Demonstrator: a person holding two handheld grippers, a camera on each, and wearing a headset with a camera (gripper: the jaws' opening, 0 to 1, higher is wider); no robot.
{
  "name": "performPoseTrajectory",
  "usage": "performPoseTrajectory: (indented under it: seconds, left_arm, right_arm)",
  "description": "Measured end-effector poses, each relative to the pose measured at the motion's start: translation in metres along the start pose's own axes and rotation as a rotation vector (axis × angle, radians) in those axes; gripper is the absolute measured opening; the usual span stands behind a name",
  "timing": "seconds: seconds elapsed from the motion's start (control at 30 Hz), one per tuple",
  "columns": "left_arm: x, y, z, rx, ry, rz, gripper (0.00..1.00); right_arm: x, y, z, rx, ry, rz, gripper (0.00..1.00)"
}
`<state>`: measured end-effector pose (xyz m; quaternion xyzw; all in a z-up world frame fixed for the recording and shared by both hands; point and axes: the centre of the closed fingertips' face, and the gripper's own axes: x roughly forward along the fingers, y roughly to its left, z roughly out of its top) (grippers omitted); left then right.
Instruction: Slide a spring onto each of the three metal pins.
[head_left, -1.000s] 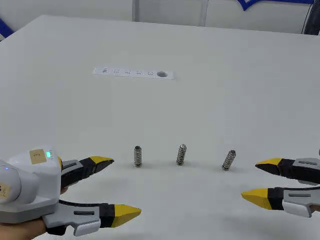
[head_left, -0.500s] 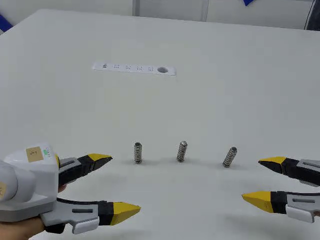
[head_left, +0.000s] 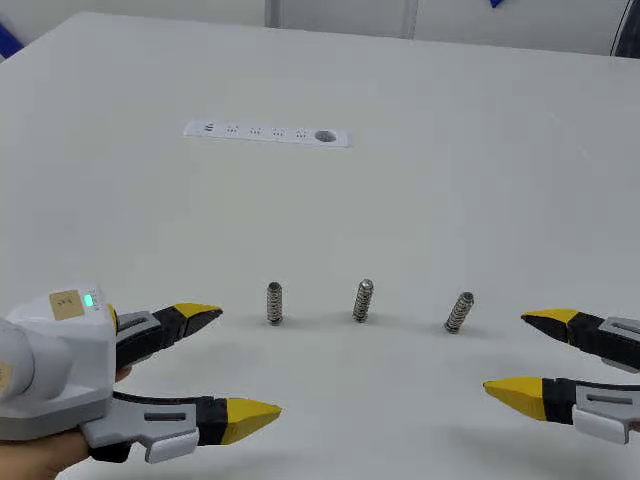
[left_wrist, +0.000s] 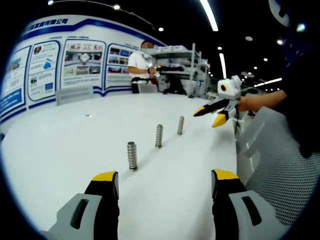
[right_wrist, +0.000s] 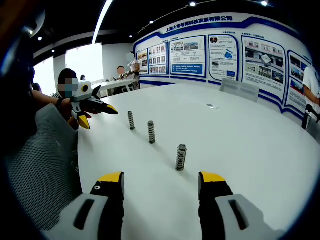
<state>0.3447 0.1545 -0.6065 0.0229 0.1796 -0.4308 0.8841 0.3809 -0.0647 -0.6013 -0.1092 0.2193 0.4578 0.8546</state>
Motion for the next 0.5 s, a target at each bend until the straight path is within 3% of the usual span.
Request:
performPoseTrajectory:
  seconds: [0.5]
  left_arm:
    - [0.0018,0.0009,-0.0010,-0.004,0.008,-0.012,0.77]
  right_arm:
    - [-0.0032,0.0020,-0.0028,0.024,-0.004,-0.023,0.61]
